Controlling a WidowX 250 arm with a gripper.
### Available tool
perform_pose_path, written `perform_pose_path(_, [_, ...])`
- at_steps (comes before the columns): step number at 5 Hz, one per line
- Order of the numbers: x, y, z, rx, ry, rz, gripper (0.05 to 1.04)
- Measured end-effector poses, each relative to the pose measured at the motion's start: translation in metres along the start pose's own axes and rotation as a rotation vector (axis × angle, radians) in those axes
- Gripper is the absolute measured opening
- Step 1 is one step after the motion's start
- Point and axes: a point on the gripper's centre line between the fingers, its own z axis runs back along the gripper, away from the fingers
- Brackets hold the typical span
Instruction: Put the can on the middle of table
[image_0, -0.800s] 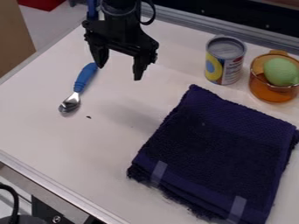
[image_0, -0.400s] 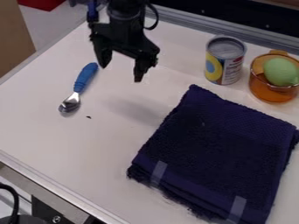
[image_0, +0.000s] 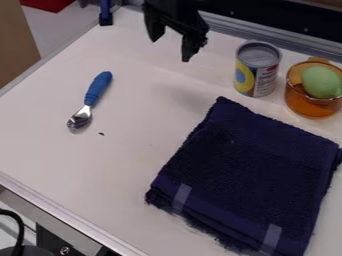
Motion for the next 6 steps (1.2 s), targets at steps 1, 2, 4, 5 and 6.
perform_pose_path(1, [0.035, -0.011, -0.004, -0.138, -0.040, -0.131, 0.999])
perform_pose_path(2, [0.061, -0.023, -0.003, -0.229, -0.062, -0.155, 0.998])
perform_pose_path(4, [0.087, -0.062, 0.003, -0.291, -0.210, -0.221, 0.998])
perform_pose_path(5, [0.098, -0.082, -0.001, -0.287, -0.257, -0.251, 0.998])
perform_pose_path(6, [0.109, -0.097, -0.010, -0.272, -0.257, -0.238, 0.999])
